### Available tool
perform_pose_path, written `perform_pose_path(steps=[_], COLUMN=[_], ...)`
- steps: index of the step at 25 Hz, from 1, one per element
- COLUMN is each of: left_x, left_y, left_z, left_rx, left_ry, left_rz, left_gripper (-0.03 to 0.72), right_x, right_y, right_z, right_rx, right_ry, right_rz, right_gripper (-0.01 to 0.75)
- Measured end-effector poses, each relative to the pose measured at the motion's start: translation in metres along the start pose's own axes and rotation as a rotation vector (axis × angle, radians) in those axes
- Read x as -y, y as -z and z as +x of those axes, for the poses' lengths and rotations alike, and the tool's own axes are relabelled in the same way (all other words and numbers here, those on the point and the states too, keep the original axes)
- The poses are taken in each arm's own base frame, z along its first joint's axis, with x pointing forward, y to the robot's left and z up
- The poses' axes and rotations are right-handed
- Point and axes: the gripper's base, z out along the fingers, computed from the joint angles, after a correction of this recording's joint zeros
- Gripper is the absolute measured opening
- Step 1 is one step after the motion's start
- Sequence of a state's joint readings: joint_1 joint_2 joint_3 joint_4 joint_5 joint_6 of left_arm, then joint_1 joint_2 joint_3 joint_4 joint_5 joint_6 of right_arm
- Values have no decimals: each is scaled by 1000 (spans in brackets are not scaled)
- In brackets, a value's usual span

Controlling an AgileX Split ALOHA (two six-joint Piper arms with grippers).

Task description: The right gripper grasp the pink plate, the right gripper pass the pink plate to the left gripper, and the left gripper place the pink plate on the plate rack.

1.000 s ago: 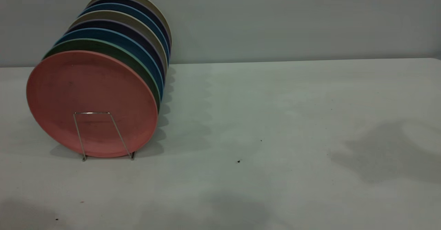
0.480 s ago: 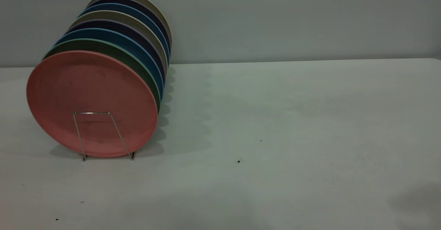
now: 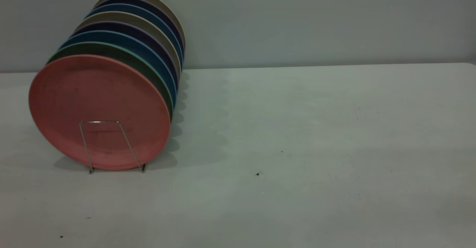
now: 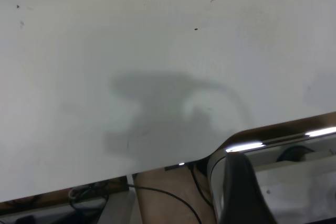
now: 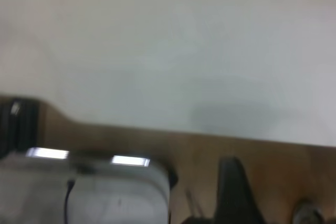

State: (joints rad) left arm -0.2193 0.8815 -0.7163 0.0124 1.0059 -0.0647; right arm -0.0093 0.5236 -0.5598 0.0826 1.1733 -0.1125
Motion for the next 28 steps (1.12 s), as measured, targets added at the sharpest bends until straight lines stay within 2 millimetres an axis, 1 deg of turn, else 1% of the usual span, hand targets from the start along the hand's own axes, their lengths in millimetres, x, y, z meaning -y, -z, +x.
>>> perform_pose_path(steps=[3,4,6,13,21,25,28], left_x=[0,0,-1,-3,-5,-6,-7], left_y=[2,4,8,34,56,64,70], left_z=[3,5,10,34,65,81,91], left_rx=[-13,-15,-10,124,249,310,370], left_ry=[-10,-9,-13,9,40,39,17], left_rz=[-1,-1,0,8,18,22,20], left_gripper=[455,455,455,455,455,464,500], right_x=[-1,-1,-1,-2,-6,-6,-6], right_y=[-4,-3,2,13,29,30,30], right_z=[20,24,29,41,66,68,68], right_rx=[74,95,152,274,475,487,487], right_ry=[-4,-4,-10,-7,6,7,7], right_rz=[14,20,29,39,52,53,53], right_gripper=[496,496,496,496,496,496,496])
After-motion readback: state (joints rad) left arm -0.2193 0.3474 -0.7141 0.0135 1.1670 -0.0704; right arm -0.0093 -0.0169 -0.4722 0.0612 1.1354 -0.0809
